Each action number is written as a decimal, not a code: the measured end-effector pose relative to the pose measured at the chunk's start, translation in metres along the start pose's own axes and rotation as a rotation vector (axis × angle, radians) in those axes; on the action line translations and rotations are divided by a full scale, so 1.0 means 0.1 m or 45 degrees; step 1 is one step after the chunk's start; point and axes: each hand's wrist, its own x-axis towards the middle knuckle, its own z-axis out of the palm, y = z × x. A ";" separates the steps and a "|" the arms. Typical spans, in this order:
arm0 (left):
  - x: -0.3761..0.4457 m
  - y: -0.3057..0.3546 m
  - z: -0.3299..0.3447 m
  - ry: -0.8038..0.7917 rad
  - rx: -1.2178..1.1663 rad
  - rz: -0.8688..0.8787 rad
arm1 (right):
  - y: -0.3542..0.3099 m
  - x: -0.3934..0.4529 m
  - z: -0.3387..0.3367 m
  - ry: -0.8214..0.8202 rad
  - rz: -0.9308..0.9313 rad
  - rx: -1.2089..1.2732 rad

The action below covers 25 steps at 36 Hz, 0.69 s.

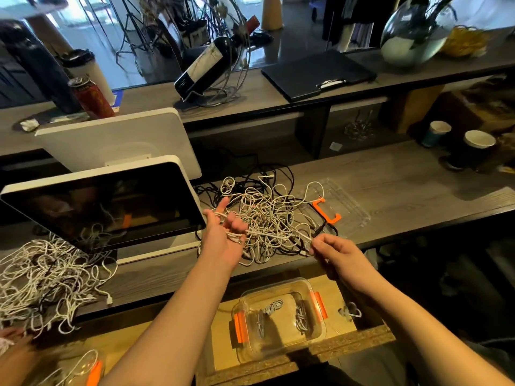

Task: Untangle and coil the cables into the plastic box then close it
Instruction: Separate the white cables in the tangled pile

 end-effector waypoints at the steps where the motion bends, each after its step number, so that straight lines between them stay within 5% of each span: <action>1: 0.01 0.00 -0.01 -0.003 0.019 0.012 | 0.03 0.02 -0.01 0.055 0.008 -0.043; 8: -0.14 -0.12 0.09 -0.118 0.210 0.022 | 0.19 0.15 -0.02 0.248 -0.009 -1.061; 14: -0.46 -0.41 0.26 -0.336 0.388 -0.067 | 0.22 0.28 0.09 0.252 -0.053 -1.442; 16: -0.53 -0.48 0.33 -0.384 0.411 -0.068 | 0.22 0.31 0.19 0.105 -0.198 -1.301; 19: -0.56 -0.53 0.42 -0.421 0.443 -0.019 | 0.14 0.22 0.38 -0.111 -0.346 -0.649; 25: -0.49 -0.42 0.44 -0.424 0.425 0.060 | 0.06 0.05 0.50 -0.123 -0.272 -0.024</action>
